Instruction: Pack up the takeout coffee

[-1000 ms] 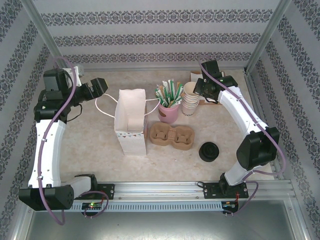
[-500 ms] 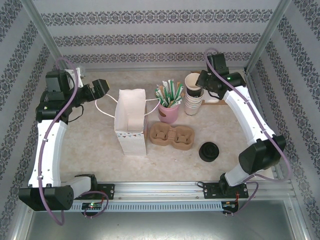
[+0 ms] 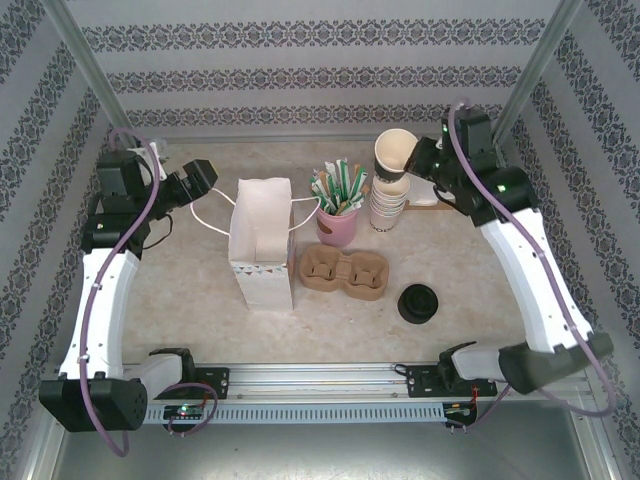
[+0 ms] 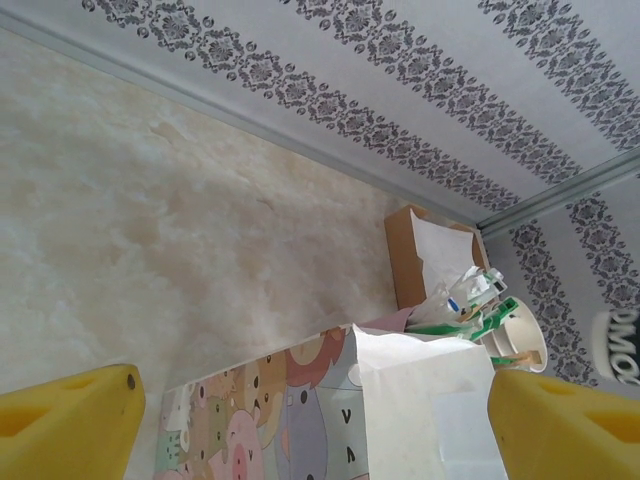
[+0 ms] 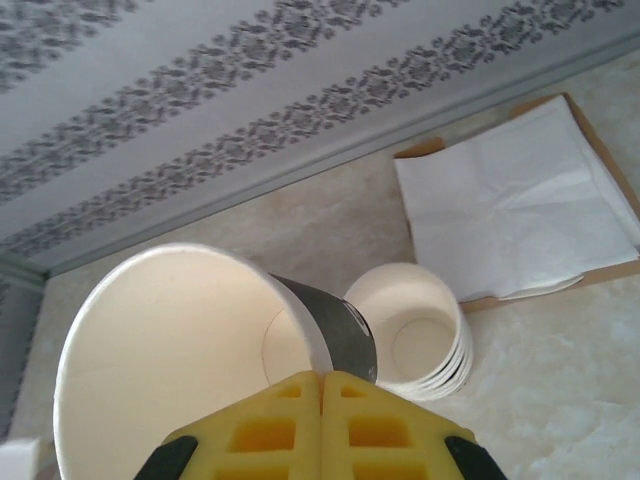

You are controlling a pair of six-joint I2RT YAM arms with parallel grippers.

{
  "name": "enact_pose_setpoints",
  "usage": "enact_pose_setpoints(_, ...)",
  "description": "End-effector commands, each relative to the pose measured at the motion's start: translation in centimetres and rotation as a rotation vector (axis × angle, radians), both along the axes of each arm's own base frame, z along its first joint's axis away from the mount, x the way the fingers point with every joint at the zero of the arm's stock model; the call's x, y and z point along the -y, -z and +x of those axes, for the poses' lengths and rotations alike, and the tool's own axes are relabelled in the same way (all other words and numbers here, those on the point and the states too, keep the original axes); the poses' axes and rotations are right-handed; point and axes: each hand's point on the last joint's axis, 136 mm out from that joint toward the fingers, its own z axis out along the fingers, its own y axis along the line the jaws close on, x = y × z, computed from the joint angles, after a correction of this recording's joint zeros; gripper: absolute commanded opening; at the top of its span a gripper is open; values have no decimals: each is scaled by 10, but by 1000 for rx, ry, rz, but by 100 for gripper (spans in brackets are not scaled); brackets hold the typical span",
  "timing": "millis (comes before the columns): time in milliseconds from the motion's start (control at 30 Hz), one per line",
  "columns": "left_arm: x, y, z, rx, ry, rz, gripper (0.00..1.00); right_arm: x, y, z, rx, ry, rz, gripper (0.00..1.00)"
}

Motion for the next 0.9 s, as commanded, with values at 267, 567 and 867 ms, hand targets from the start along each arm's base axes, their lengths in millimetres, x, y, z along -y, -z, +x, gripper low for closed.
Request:
enact_pose_setpoints(267,-13,-7,-32,53,-110,25,89,-28,41,-122,-148,-209,-25,0)
enact_pose_setpoints(567,-19,19,-77,23,-185,6,90,-75,136,-180,-268,-428,-45,0)
enact_pose_setpoints(867,-19,47,-106,-11,-221,-33,88,-90,211,-195,-242,-444,-146,0)
